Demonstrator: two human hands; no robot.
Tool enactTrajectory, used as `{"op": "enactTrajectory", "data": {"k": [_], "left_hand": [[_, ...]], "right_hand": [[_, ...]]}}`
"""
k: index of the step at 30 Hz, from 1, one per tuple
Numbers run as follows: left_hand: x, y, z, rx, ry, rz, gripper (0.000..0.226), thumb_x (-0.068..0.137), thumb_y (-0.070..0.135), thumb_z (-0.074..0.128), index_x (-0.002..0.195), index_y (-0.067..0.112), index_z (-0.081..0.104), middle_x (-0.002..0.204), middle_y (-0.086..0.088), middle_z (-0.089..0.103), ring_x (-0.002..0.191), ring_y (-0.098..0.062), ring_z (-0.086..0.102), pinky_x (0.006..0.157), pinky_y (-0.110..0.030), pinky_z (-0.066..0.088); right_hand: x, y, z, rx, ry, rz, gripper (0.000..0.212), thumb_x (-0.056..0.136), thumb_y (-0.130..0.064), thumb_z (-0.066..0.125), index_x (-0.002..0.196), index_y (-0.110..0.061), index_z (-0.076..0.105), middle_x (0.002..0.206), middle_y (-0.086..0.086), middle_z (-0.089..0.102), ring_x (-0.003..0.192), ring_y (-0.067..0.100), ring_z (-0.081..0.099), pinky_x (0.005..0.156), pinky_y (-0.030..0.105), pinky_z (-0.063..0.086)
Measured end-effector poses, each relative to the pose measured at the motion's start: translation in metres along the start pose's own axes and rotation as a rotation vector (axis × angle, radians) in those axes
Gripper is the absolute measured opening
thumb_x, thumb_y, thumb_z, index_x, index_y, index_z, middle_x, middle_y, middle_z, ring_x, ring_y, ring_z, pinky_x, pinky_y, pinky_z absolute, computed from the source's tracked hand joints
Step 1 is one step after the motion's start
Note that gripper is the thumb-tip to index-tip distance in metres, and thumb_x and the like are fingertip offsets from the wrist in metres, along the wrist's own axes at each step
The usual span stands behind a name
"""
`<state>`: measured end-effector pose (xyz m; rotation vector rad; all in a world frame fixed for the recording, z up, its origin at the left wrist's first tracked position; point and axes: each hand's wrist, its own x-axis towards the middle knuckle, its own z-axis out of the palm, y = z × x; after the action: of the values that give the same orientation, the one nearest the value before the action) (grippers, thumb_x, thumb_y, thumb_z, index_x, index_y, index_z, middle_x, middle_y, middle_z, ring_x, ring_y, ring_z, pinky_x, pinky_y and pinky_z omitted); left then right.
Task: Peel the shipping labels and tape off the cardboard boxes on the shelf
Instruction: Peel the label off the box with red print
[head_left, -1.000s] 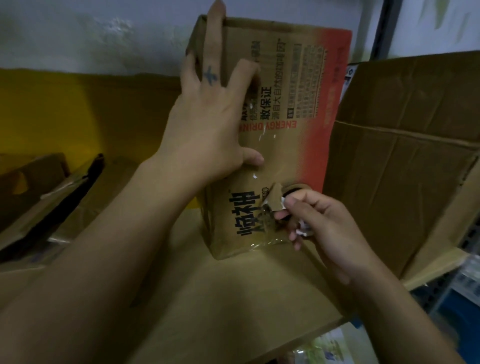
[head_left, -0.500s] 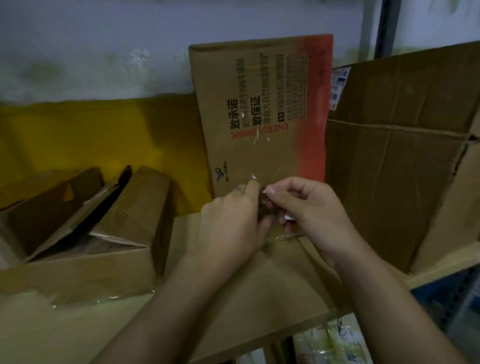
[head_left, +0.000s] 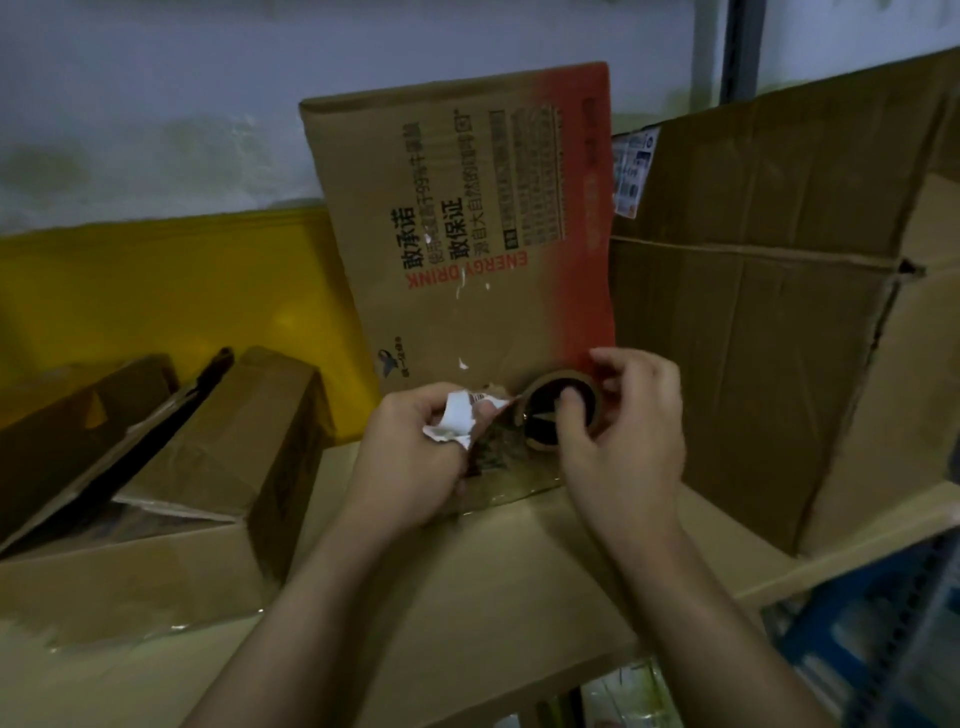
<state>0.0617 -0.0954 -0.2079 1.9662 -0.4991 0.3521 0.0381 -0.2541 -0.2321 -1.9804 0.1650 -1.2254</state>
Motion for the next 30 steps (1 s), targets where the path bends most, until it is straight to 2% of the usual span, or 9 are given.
{"op": "enactTrajectory", "data": {"k": [5, 8, 10, 13, 16, 19, 23, 26, 30], "left_hand": [[-0.003, -0.014, -0.006, 0.180, -0.033, 0.189, 0.014, 0.094, 0.017, 0.067, 0.090, 0.026, 0.077, 0.075, 0.018, 0.071, 0.075, 0.001, 0.065, 0.062, -0.027, 0.053], [-0.008, -0.015, -0.007, 0.494, 0.092, 0.433, 0.018, 0.085, 0.013, 0.066, 0.090, 0.028, 0.076, 0.078, 0.010, 0.061, 0.068, -0.007, 0.056, 0.053, -0.035, 0.051], [-0.009, -0.014, -0.008, 0.653, 0.143, 0.542, 0.017, 0.079, 0.016, 0.065, 0.092, 0.020, 0.076, 0.090, 0.001, 0.059, 0.071, -0.012, 0.053, 0.050, -0.034, 0.049], [-0.006, -0.011, -0.008, 0.432, 0.079, 0.477, 0.015, 0.081, 0.018, 0.061, 0.088, 0.021, 0.074, 0.087, 0.015, 0.064, 0.079, -0.003, 0.058, 0.063, -0.030, 0.053], [0.000, -0.008, -0.012, 0.199, 0.050, 0.324, 0.025, 0.082, 0.017, 0.063, 0.084, 0.040, 0.070, 0.073, 0.034, 0.064, 0.080, 0.014, 0.061, 0.067, -0.009, 0.050], [-0.003, -0.014, -0.018, 0.291, 0.006, 0.387, 0.033, 0.080, 0.008, 0.070, 0.091, 0.038, 0.075, 0.086, 0.034, 0.064, 0.087, 0.010, 0.064, 0.073, -0.016, 0.055], [-0.013, -0.024, -0.020, 0.424, 0.001, 0.526, 0.049, 0.062, 0.005, 0.065, 0.103, 0.031, 0.075, 0.104, 0.017, 0.067, 0.098, -0.006, 0.065, 0.077, -0.034, 0.058], [-0.017, -0.025, -0.018, 0.584, 0.037, 0.567, 0.031, 0.076, 0.011, 0.064, 0.103, 0.018, 0.077, 0.112, 0.002, 0.068, 0.095, -0.021, 0.068, 0.065, -0.041, 0.060], [-0.022, -0.020, -0.013, 0.641, 0.043, 0.576, 0.030, 0.086, 0.035, 0.054, 0.098, 0.018, 0.076, 0.111, 0.003, 0.065, 0.086, -0.017, 0.067, 0.057, -0.035, 0.058]], "right_hand": [[-0.004, 0.010, 0.011, -0.081, -0.118, -0.075, 0.078, 0.085, -0.032, 0.069, 0.149, -0.022, 0.026, 0.147, 0.009, 0.032, 0.133, 0.021, 0.031, 0.106, 0.040, 0.036], [-0.008, 0.010, 0.011, -0.234, -0.164, -0.117, 0.087, 0.087, -0.037, 0.067, 0.154, -0.027, 0.013, 0.152, 0.014, 0.026, 0.136, 0.029, 0.029, 0.106, 0.043, 0.033], [-0.009, 0.009, 0.010, -0.297, -0.108, -0.105, 0.082, 0.084, -0.037, 0.070, 0.151, -0.025, 0.023, 0.151, 0.017, 0.027, 0.134, 0.030, 0.028, 0.105, 0.045, 0.034], [-0.012, 0.006, 0.009, -0.293, 0.021, -0.166, 0.054, 0.076, -0.031, 0.077, 0.122, -0.015, 0.054, 0.125, 0.010, 0.048, 0.114, 0.025, 0.043, 0.092, 0.039, 0.040], [-0.017, 0.002, 0.009, -0.090, -0.158, -0.067, 0.030, 0.083, -0.029, 0.071, 0.106, -0.028, 0.053, 0.089, -0.014, 0.055, 0.081, 0.012, 0.056, 0.075, 0.033, 0.047], [-0.019, 0.004, 0.012, 0.118, -0.232, 0.069, 0.008, 0.090, -0.035, 0.059, 0.089, -0.027, 0.059, 0.062, -0.008, 0.059, 0.059, 0.010, 0.057, 0.063, 0.039, 0.050], [-0.018, 0.001, 0.010, 0.392, -0.331, 0.286, 0.043, 0.099, -0.038, 0.048, 0.069, -0.016, 0.067, 0.053, 0.006, 0.062, 0.040, 0.016, 0.052, 0.047, 0.029, 0.046], [-0.015, -0.002, 0.008, 0.501, -0.475, 0.354, 0.038, 0.099, -0.034, 0.051, 0.074, -0.011, 0.068, 0.058, 0.008, 0.065, 0.038, 0.017, 0.051, 0.040, 0.019, 0.038], [-0.014, 0.002, 0.011, 0.539, -0.529, 0.345, 0.027, 0.099, -0.023, 0.054, 0.078, -0.014, 0.068, 0.063, 0.004, 0.067, 0.038, 0.013, 0.048, 0.039, 0.018, 0.037]]}}
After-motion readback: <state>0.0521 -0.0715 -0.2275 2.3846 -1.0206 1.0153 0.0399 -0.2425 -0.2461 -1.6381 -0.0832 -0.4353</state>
